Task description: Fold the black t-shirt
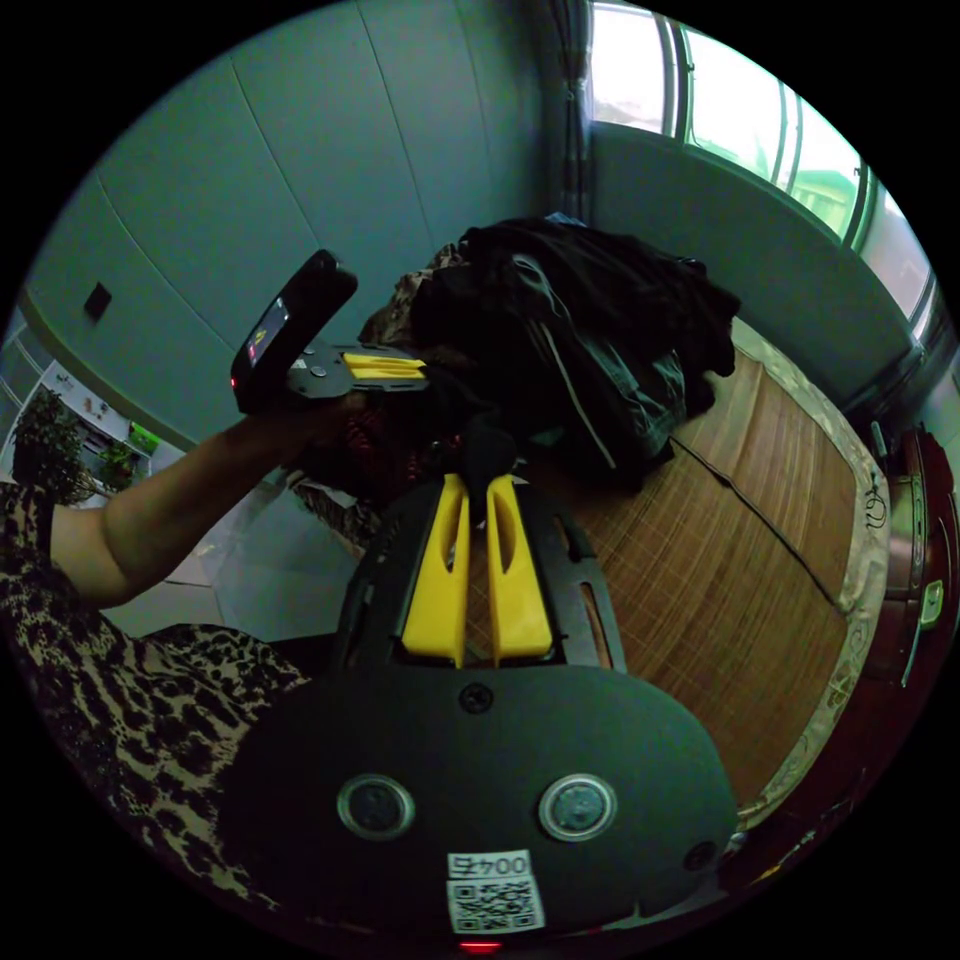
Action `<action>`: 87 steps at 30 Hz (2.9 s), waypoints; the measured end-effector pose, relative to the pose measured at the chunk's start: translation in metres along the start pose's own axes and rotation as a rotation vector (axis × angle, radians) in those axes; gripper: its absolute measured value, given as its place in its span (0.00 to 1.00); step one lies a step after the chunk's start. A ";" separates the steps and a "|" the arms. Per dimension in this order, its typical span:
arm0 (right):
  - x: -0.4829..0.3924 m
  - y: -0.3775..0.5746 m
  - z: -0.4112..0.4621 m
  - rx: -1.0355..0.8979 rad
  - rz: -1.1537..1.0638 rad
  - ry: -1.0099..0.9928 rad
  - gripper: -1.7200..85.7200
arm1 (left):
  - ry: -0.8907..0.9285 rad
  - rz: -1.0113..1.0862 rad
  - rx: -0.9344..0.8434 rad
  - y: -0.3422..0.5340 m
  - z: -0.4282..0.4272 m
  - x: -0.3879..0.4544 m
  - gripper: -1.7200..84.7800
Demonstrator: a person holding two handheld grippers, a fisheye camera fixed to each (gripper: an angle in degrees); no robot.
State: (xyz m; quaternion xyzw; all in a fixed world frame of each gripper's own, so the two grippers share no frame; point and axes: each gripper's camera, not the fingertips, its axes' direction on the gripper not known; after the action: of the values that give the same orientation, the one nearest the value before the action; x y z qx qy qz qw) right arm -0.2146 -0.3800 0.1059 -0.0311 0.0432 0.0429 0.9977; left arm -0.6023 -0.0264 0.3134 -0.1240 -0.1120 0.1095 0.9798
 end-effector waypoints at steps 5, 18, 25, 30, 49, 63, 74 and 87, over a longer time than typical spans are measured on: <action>0.006 -0.003 -0.008 0.004 -0.004 0.000 0.06 | 0.007 0.002 0.005 0.004 -0.008 -0.001 0.02; 0.030 -0.005 -0.029 0.006 0.003 0.009 0.06 | 0.009 0.018 0.018 0.001 -0.026 0.006 0.02; 0.044 -0.004 -0.041 0.010 0.006 0.012 0.06 | 0.005 0.030 0.020 -0.006 -0.036 0.015 0.02; 0.056 -0.002 -0.051 0.011 0.006 0.014 0.06 | 0.005 0.032 0.019 -0.014 -0.043 0.022 0.03; 0.118 0.010 -0.142 0.020 -0.118 0.027 0.05 | 0.183 0.422 0.139 -0.036 -0.086 0.009 0.12; 0.150 0.033 -0.271 -0.094 -0.345 0.160 0.04 | 0.364 0.754 0.326 -0.092 -0.129 0.159 0.18; 0.259 0.154 -0.358 -0.069 -0.192 0.336 0.04 | 0.430 0.634 0.417 -0.183 -0.206 0.231 0.02; 0.484 0.408 -0.460 0.227 0.058 0.502 0.05 | 0.333 0.142 0.778 -0.240 -0.381 0.347 0.02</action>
State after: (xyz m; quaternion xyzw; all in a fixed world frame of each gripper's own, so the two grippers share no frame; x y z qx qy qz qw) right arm 0.1909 0.0356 -0.4180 0.0724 0.2943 0.0575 0.9512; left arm -0.1335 -0.2522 0.0847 0.2316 0.1061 0.1892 0.9483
